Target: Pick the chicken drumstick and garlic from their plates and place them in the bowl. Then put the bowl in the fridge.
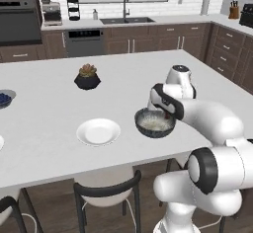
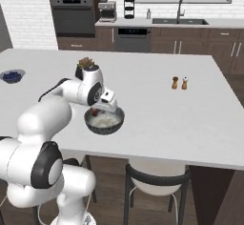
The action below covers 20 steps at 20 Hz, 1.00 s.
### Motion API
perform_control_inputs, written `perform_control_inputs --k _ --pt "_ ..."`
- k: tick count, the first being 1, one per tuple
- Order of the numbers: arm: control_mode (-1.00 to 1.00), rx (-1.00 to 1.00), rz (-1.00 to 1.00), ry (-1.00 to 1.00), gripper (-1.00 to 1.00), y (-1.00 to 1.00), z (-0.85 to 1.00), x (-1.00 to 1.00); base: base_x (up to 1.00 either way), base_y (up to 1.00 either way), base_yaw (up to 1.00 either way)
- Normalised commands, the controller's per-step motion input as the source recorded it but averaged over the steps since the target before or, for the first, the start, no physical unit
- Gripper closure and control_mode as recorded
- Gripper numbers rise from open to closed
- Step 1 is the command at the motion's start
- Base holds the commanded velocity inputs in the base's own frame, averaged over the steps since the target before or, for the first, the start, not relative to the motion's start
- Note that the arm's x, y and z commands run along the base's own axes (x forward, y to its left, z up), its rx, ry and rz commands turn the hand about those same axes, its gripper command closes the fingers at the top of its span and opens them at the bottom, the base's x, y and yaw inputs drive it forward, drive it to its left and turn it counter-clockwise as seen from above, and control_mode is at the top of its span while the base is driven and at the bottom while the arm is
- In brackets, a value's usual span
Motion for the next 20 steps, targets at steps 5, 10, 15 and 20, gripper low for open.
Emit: perform_control_inputs --k 5,10,15,20 --pt "-1.0 0.0 -0.05 0.28 1.0 0.14 -0.7 0.03 0.0 0.0 0.0" --pt "-1.0 0.0 -0.01 0.04 1.0 0.01 -0.66 0.07 0.0 0.0 0.0" --pt "-1.0 0.0 0.0 -0.03 1.0 0.0 -0.33 0.28 0.0 0.0 0.0" --pt "-1.0 0.0 0.0 -0.06 1.0 0.03 -0.19 0.42 0.0 0.0 0.0"
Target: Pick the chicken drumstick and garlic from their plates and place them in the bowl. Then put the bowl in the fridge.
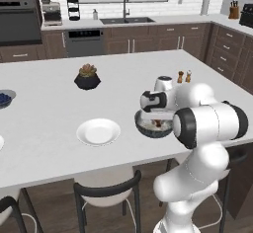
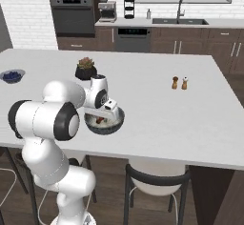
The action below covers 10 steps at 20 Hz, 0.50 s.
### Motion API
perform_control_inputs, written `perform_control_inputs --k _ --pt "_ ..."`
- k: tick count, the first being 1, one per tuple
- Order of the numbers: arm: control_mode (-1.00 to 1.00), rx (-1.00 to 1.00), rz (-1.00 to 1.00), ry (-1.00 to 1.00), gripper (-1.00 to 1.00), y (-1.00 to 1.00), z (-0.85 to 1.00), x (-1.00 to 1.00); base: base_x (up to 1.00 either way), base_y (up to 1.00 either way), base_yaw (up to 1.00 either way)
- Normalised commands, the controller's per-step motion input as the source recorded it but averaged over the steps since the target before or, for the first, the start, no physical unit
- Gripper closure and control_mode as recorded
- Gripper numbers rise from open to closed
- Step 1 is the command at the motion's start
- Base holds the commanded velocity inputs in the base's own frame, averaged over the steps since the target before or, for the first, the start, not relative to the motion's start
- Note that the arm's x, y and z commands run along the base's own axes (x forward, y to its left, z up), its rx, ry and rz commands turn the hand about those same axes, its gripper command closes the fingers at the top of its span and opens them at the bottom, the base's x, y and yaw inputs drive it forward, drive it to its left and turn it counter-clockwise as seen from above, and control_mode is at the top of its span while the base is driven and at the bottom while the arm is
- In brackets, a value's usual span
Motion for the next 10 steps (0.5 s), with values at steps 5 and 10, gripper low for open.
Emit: perform_control_inputs --k 5,10 --pt "-1.0 0.0 0.0 -0.02 -1.0 0.0 -0.04 0.42 0.0 0.0 0.0" --pt "-1.0 0.0 0.0 0.0 -1.0 0.0 -0.03 0.22 0.0 0.0 0.0"
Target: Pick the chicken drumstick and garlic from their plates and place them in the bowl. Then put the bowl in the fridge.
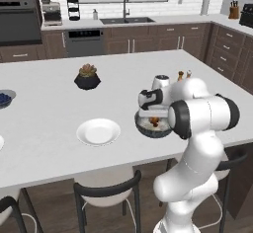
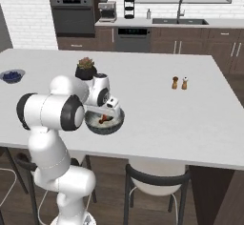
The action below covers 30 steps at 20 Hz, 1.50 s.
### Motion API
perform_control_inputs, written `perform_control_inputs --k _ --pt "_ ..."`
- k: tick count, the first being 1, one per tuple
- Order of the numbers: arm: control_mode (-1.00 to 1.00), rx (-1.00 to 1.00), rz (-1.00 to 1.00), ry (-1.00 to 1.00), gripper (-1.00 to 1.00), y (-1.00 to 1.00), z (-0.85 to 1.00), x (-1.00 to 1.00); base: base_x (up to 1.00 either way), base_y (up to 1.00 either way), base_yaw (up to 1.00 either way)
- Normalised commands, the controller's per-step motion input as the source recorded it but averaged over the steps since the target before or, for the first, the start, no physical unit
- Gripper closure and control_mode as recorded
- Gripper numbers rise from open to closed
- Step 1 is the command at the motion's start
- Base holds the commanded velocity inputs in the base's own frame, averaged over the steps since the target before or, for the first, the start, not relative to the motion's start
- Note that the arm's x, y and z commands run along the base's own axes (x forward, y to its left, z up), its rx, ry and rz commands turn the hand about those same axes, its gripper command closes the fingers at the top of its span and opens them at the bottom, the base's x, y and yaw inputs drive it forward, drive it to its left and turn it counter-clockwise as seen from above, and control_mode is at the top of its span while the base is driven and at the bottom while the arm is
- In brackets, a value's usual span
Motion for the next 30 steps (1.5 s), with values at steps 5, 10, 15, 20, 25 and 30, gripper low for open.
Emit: perform_control_inputs --k 5,10,15,20,25,30 --pt "-1.0 0.0 0.0 0.0 -1.0 0.0 0.0 0.01 0.0 0.0 0.0" --pt "-1.0 -0.02 0.0 -0.02 -1.0 0.01 0.15 -0.31 0.0 0.0 0.0" --pt "-1.0 -0.01 0.04 -0.22 -1.0 0.11 0.46 -0.89 0.0 0.0 0.0" --pt "-1.0 0.13 -0.02 -0.13 -1.0 -0.26 0.12 -0.42 0.0 0.0 0.0" --pt "-1.0 0.3 -0.46 0.07 -1.0 -0.35 0.0 -0.11 0.0 0.0 0.0" --pt "-1.0 0.1 -0.29 0.05 -1.0 -0.21 0.0 0.0 0.0 0.0 0.0"
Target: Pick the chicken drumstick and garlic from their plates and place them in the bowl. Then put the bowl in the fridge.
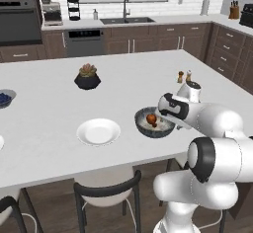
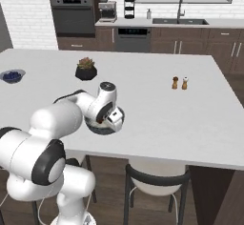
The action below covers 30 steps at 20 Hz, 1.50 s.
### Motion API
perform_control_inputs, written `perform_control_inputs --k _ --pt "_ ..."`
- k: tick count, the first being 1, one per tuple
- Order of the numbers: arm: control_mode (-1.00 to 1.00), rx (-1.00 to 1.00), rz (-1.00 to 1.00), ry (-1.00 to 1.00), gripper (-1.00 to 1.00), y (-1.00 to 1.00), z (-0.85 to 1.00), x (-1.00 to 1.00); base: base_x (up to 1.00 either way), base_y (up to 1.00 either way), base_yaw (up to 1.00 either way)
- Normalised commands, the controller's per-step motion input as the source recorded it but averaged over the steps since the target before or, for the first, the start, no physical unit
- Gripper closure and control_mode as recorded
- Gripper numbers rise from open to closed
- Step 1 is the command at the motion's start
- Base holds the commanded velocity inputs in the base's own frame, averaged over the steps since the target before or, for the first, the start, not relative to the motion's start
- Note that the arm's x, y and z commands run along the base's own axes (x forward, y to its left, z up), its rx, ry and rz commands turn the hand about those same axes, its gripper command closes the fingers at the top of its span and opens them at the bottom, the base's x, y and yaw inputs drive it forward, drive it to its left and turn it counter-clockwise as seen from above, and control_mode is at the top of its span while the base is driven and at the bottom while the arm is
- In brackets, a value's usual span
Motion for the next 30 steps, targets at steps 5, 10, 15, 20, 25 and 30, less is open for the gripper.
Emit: perform_control_inputs --k 5,10,15,20,25,30 --pt "-1.0 0.0 -0.13 0.11 -1.0 -0.2 -0.32 0.0 0.0 0.0 0.0" --pt "-1.0 0.0 -0.06 0.11 -1.0 -0.05 -0.29 0.13 0.0 0.0 0.0" --pt "-1.0 0.0 0.0 0.01 -1.0 0.0 -0.04 0.32 0.0 0.0 0.0" --pt "-1.0 0.0 0.0 0.0 -1.0 0.0 -0.24 0.1 0.0 0.0 0.0" --pt "-1.0 0.0 0.0 0.0 -1.0 0.0 -0.22 0.0 0.0 0.0 0.0" --pt "-1.0 0.0 0.0 0.0 1.0 0.1 -0.08 0.0 0.0 0.0 0.0"
